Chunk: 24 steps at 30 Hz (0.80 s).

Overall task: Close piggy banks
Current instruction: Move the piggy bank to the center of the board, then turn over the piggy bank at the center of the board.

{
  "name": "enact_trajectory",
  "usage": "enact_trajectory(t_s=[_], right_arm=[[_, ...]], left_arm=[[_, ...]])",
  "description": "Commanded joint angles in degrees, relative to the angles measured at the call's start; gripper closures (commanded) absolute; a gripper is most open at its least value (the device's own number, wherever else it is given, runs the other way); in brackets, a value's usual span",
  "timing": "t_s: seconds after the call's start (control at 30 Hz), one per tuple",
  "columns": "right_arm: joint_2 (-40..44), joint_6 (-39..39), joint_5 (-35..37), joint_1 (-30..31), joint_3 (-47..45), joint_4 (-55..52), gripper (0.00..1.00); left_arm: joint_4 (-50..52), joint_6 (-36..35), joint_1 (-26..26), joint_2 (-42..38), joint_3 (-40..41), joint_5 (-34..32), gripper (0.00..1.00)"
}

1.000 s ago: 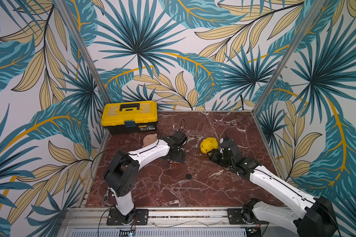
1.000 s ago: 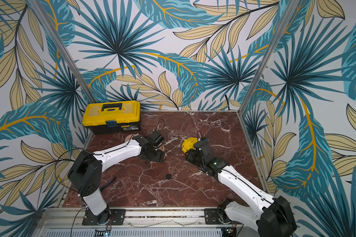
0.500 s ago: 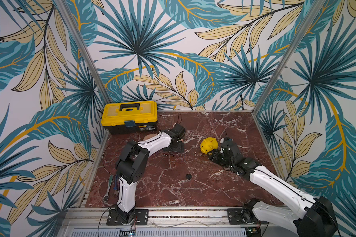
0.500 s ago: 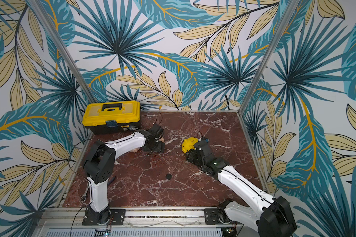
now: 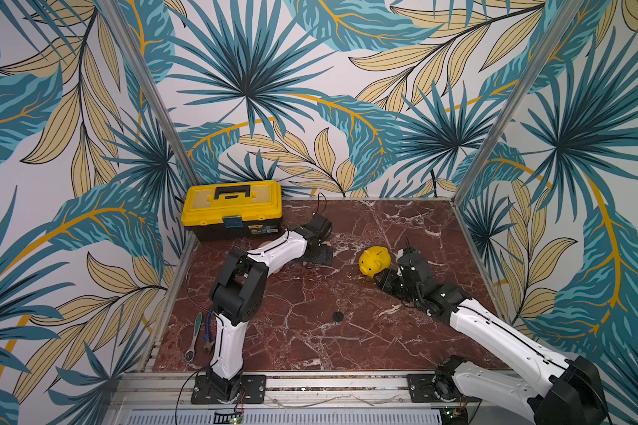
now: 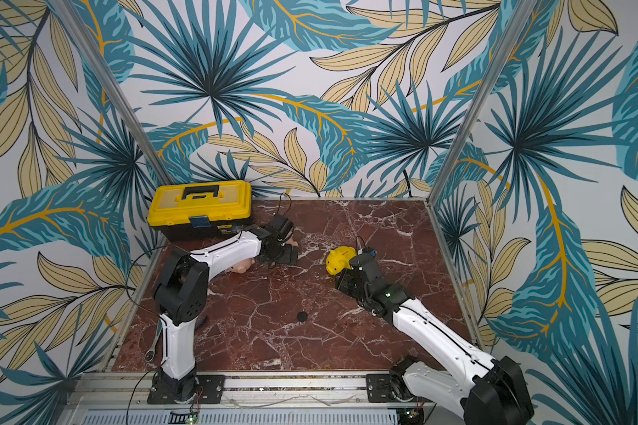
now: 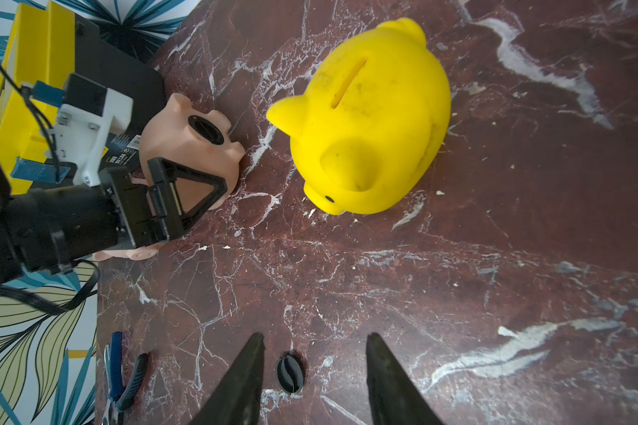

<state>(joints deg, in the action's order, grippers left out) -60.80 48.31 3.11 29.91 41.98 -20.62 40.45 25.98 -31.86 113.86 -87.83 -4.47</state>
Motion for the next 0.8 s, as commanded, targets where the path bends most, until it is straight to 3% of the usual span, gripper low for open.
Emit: enact_trajectory(t_s=[0.0, 0.13, 0.23, 0.53, 0.77], right_arm=[[2.53, -2.80, 3.17, -1.10, 0.69, -3.06, 0.51], [4.95, -5.01, 4.26, -3.62, 1.31, -5.72, 0.47], [6.14, -6.59, 4.06, -6.59, 1.19, -6.93, 0.46], [8.99, -7.91, 2.54, -13.26, -0.50, -7.96, 0.44], [9.97, -6.71, 0.61, -14.05, -2.13, -6.80, 0.40]], left_arm=[[0.92, -0.48, -1.60, -9.20, 2.06, -0.66, 0.00], [1.65, -1.47, -4.51, -15.89, 4.24, -2.49, 0.01], [1.17, -4.87, -6.35, -16.72, 2.38, -1.74, 0.00], [-12.40, -18.41, -8.98, -7.60, -4.17, 17.45, 0.01], [-15.64, -22.15, -10.97, 0.09, -8.67, 19.92, 0.00]])
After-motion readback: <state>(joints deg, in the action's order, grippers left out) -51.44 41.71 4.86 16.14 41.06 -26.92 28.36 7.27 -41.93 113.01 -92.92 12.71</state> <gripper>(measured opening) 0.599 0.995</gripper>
